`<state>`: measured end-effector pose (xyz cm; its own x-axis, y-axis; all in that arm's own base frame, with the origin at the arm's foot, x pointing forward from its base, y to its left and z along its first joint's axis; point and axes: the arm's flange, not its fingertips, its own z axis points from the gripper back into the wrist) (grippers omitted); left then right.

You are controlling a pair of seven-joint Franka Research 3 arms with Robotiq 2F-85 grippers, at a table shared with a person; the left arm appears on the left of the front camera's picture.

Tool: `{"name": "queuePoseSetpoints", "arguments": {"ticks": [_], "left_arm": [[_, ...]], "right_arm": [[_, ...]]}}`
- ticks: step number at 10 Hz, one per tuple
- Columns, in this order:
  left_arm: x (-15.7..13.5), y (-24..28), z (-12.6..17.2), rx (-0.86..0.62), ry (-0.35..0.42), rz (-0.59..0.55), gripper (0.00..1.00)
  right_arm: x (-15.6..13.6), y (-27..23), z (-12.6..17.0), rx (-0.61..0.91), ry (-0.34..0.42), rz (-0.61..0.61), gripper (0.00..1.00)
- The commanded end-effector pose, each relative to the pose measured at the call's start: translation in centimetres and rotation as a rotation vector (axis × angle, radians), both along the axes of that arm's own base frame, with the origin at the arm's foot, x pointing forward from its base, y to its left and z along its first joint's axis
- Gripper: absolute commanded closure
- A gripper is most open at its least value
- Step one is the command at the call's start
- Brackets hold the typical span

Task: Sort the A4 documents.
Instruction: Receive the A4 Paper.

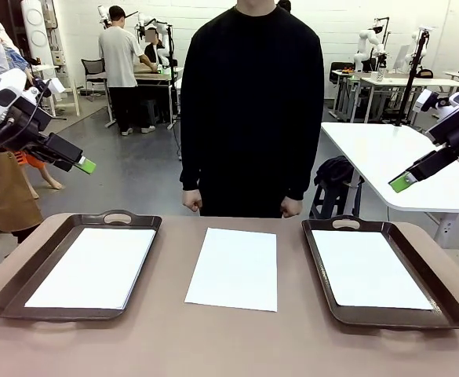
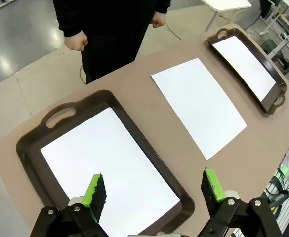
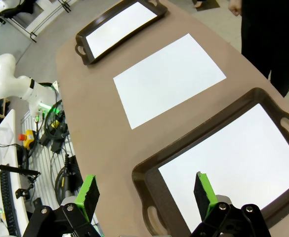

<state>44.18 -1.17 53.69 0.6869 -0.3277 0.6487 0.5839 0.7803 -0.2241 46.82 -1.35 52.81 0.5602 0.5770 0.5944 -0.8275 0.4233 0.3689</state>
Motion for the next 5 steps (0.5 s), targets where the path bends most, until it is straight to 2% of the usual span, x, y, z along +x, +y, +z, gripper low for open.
{"name": "queuePoseSetpoints", "arguments": {"ticks": [1,5], "left_arm": [[-1.04,0.18,-0.27,-0.002,-0.002,-0.03,0.0],[-1.38,-0.04,-0.07,-0.034,-0.008,0.014,0.0]], "right_arm": [[0.07,0.06,0.0,-0.002,-0.003,-0.002,0.0],[0.07,0.06,0.0,-0.002,-0.003,-0.002,0.0]]}}
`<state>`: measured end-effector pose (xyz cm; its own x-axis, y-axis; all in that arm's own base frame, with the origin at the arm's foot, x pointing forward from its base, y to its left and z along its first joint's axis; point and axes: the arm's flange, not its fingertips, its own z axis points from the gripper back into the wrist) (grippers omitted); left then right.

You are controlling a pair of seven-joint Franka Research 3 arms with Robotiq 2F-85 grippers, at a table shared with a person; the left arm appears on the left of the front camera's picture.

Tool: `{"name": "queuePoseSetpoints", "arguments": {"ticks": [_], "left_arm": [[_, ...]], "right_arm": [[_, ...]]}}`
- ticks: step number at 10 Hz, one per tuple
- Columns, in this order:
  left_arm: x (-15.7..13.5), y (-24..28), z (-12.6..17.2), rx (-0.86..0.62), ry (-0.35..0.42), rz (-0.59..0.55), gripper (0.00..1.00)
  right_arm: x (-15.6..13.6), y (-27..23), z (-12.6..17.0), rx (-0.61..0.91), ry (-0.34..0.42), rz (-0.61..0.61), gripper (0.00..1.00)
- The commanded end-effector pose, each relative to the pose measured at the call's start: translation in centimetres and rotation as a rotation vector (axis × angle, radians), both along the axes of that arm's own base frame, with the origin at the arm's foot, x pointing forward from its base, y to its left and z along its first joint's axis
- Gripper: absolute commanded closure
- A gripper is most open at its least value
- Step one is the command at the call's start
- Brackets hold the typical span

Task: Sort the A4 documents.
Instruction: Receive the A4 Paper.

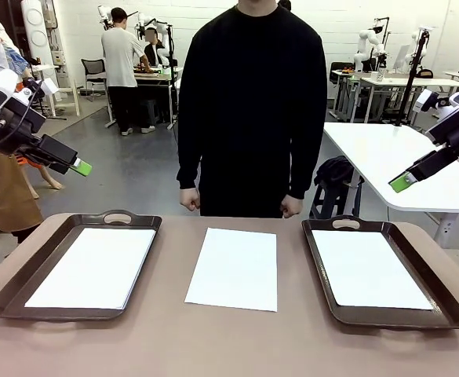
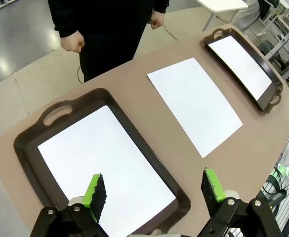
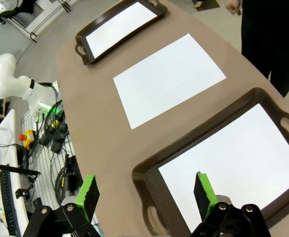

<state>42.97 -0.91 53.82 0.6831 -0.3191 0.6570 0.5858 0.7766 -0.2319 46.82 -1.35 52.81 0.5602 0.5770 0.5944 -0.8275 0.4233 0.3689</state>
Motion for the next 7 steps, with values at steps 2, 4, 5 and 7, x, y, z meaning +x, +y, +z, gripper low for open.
{"name": "queuePoseSetpoints", "arguments": {"ticks": [2,4,5,7], "left_arm": [[0.0,0.0,0.0,0.0,0.0,0.0,0.0],[0.0,0.0,0.0,0.0,0.0,0.0,0.0],[0.0,0.0,0.0,0.0,0.0,0.0,0.0],[0.0,0.0,0.0,0.0,0.0,0.0,0.0]], "right_arm": [[0.07,0.06,0.0,-0.002,-0.003,-0.002,0.0],[0.07,0.06,0.0,-0.002,-0.003,-0.002,0.0],[0.07,0.06,0.0,-0.002,-0.003,-0.002,0.0],[0.07,0.06,0.0,-0.002,-0.003,-0.002,0.0]]}}
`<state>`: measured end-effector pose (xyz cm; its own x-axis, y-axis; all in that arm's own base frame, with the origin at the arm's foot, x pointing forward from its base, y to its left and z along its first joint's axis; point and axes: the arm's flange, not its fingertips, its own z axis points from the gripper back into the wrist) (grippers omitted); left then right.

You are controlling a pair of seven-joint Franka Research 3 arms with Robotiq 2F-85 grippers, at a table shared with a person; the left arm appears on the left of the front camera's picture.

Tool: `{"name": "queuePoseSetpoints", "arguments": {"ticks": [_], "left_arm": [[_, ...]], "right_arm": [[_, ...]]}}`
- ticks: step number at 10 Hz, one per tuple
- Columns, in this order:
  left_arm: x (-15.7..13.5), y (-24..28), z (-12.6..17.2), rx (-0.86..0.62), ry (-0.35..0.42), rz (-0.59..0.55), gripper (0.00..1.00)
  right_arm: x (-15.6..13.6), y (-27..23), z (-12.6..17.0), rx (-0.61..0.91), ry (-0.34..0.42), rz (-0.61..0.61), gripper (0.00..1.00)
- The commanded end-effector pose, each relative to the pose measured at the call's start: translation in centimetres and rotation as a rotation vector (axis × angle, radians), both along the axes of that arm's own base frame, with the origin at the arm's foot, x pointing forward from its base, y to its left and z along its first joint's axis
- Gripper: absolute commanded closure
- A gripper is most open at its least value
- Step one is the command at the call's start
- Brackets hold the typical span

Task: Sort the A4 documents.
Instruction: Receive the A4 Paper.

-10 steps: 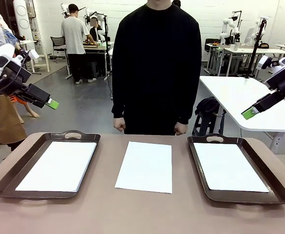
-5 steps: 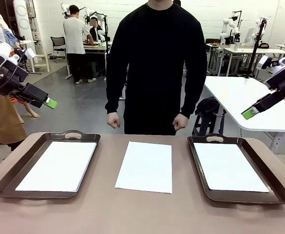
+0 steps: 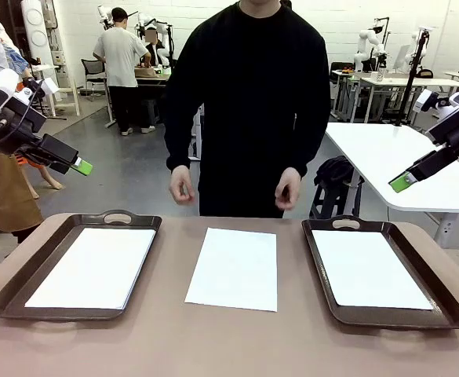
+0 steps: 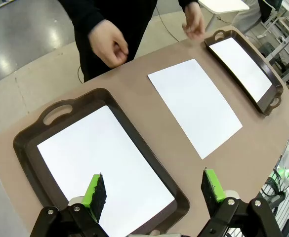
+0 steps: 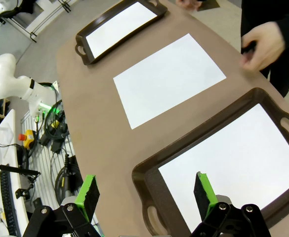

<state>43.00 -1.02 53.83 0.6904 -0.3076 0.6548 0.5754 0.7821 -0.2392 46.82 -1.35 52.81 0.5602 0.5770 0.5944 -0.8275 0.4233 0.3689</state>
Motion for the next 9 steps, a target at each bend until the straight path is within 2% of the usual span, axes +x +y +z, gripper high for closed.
{"name": "queuePoseSetpoints", "arguments": {"ticks": [1,9], "left_arm": [[-0.03,0.1,-0.02,0.005,-0.006,-0.012,0.0],[-0.03,0.1,-0.02,0.005,-0.006,-0.012,0.0]], "right_arm": [[0.07,0.06,0.0,-0.002,-0.003,-0.002,0.0],[0.07,0.06,0.0,-0.002,-0.003,-0.002,0.0]]}}
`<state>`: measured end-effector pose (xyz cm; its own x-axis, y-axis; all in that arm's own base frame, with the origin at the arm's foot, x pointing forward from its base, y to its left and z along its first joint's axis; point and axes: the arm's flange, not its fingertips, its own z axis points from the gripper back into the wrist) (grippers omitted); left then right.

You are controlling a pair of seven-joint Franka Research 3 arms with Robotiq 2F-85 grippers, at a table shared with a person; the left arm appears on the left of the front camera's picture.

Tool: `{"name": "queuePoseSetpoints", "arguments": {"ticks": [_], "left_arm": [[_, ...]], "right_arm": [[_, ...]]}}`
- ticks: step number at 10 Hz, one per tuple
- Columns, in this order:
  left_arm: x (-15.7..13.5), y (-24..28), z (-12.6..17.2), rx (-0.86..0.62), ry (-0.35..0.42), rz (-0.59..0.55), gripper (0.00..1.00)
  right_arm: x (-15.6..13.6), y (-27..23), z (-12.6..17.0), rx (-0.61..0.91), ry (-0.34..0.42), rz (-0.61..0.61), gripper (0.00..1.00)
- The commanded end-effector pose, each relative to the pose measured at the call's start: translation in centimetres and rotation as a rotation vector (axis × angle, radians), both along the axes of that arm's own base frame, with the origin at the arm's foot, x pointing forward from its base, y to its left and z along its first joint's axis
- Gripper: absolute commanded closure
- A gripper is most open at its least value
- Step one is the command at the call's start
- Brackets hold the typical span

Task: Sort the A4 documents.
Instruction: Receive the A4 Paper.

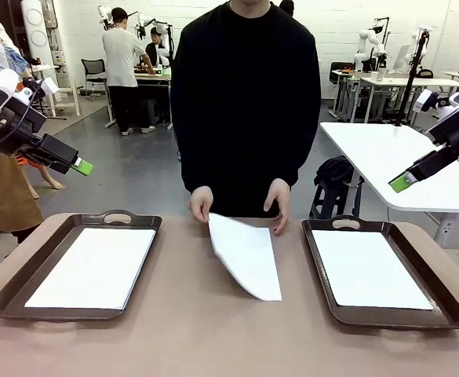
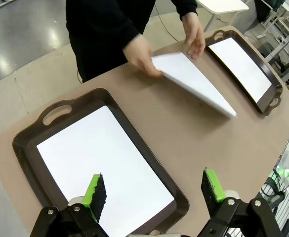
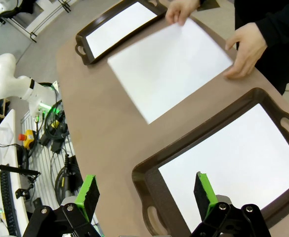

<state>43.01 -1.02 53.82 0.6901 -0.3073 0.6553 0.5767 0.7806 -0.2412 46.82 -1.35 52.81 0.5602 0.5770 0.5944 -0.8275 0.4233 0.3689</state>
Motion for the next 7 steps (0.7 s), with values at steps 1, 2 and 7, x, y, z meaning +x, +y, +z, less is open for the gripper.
{"name": "queuePoseSetpoints", "arguments": {"ticks": [1,2,7], "left_arm": [[-0.04,0.11,0.0,0.008,-0.006,-0.01,0.0],[-0.04,0.11,0.0,0.008,-0.006,-0.01,0.0],[-0.04,0.11,0.0,0.008,-0.006,-0.01,0.0]], "right_arm": [[0.07,0.06,0.0,-0.002,-0.003,-0.002,0.0],[0.07,0.06,0.0,-0.002,-0.003,-0.002,0.0],[0.07,0.06,0.0,-0.002,-0.003,-0.002,0.0]]}}
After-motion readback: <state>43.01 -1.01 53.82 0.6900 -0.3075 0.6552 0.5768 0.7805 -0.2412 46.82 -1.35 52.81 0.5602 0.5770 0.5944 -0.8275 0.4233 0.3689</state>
